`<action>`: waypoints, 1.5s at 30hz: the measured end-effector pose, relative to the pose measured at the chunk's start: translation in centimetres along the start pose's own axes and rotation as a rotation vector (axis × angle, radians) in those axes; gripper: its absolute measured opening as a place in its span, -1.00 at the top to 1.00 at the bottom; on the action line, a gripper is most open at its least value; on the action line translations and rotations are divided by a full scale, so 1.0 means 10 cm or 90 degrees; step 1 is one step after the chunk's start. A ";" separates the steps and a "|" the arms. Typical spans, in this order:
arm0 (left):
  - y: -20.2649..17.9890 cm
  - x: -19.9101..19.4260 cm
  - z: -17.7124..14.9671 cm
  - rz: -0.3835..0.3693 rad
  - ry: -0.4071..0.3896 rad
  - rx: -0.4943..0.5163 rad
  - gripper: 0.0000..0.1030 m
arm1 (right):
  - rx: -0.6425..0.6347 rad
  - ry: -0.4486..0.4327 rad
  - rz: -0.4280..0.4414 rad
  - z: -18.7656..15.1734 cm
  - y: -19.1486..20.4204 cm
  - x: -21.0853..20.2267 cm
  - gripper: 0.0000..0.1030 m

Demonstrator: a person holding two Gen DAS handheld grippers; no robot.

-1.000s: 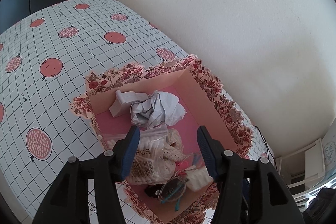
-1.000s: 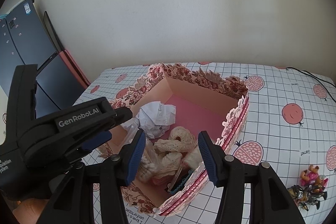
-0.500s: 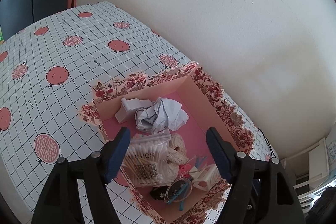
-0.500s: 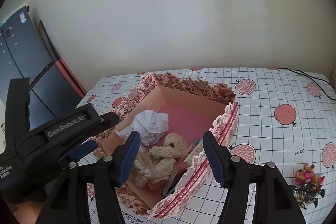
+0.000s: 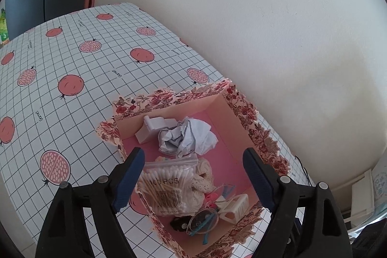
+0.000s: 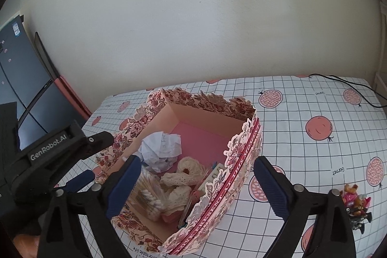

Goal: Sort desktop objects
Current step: 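Raise both open tools away from the box contents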

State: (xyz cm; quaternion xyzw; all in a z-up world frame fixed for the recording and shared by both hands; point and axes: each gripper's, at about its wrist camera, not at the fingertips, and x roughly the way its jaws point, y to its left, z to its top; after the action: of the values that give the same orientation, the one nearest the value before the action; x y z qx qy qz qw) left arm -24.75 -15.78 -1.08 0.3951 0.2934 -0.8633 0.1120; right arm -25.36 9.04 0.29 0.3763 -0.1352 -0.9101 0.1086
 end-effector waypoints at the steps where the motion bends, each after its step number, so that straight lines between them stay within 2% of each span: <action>1: -0.01 0.00 0.00 0.004 0.000 0.005 -0.63 | -0.001 0.000 0.000 0.00 0.00 0.00 -0.88; 5: -0.05 0.01 0.00 0.009 0.002 0.018 -0.74 | -0.004 0.002 -0.003 -0.01 0.01 0.01 -0.99; 10: -0.08 -0.03 -0.01 0.008 -0.006 0.033 -0.75 | -0.011 0.005 -0.004 0.00 0.00 0.00 -1.00; 13: -0.09 -0.04 0.00 0.009 -0.012 0.036 -0.93 | -0.010 0.007 -0.009 0.00 0.00 0.00 -1.00; 21: -0.12 -0.09 0.00 0.026 -0.031 0.049 -1.00 | -0.015 0.013 -0.011 0.01 -0.01 -0.01 -1.00; 28: -0.18 -0.10 -0.03 0.053 -0.034 0.074 -1.00 | -0.023 0.017 -0.013 0.03 0.01 -0.07 -1.00; 34: -0.26 -0.15 -0.08 0.052 -0.028 0.084 -1.00 | -0.029 0.007 -0.021 0.09 -0.05 -0.24 -1.00; 45: -0.68 -0.37 -0.30 0.010 -0.033 0.117 -1.00 | -0.032 -0.021 -0.041 0.24 -0.32 -0.68 -1.00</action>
State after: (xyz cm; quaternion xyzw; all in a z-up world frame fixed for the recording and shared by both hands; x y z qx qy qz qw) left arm -23.36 -8.69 2.94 0.3835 0.2069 -0.8955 0.0900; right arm -22.69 14.53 5.33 0.3624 -0.1018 -0.9224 0.0865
